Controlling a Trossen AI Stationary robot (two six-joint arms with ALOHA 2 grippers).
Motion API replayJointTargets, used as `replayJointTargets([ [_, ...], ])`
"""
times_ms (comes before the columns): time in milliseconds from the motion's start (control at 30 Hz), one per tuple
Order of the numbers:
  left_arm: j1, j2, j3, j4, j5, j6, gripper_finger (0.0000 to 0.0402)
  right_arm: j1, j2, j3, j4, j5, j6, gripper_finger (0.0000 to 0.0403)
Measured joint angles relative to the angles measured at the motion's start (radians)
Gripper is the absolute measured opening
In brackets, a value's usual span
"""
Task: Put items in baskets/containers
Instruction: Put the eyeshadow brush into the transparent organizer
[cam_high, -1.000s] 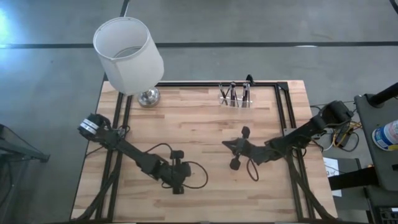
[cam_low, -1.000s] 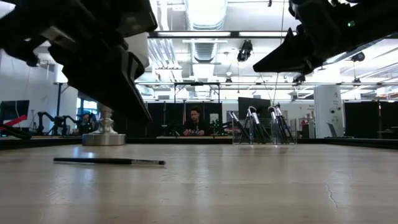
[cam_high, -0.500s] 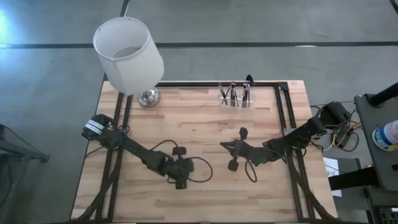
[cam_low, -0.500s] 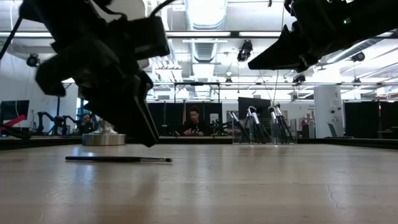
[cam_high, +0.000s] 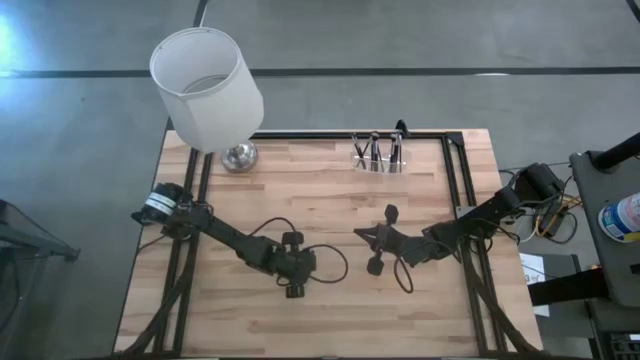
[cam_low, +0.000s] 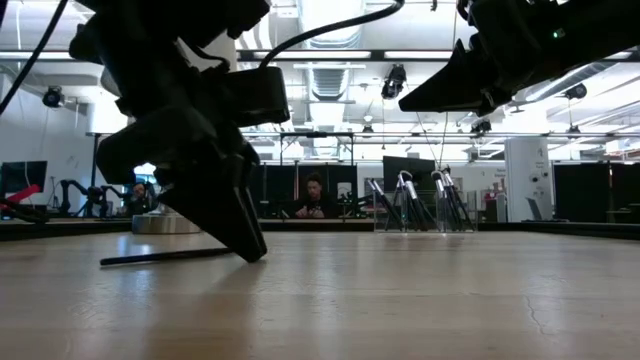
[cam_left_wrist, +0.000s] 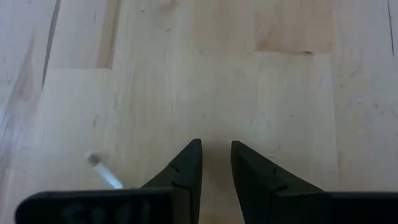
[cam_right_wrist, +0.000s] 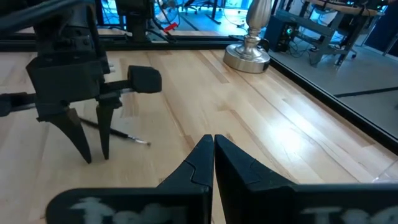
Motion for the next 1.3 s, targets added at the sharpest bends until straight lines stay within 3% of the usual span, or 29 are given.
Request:
replayJointTargets([
  [167, 0.002, -0.004, 0.012, -0.021, 0.0, 0.012, 0.0078, 0.0, -0.001, 0.0, 0.0, -0.001, 0.0, 0.0008],
  [267, 0.008, -0.013, 0.05, -0.115, -0.034, -0.013, 0.0078, 0.0, -0.001, 0.0, 0.0, -0.001, 0.0, 0.0008],
  [467, 0.06, -0.022, 0.131, -0.337, -0.138, -0.249, 0.0078, 0.002, -0.001, 0.0, 0.0, -0.005, 0.0, 0.0008],
  [767, 0.046, -0.068, 0.085, -0.508, -0.14, -0.44, 0.0078, 0.009, -0.001, 0.0, -0.005, -0.008, 0.008, 0.0008],
  [1100, -0.049, -0.105, -0.031, -0.48, -0.184, 0.044, 0.0078, 0.009, -0.001, 0.002, -0.006, -0.008, 0.008, 0.0008],
  [1300, -0.01, -0.125, -0.076, -0.394, -0.162, 0.054, 0.0078, 0.009, -0.001, 0.003, -0.006, -0.029, 0.012, 0.0008],
])
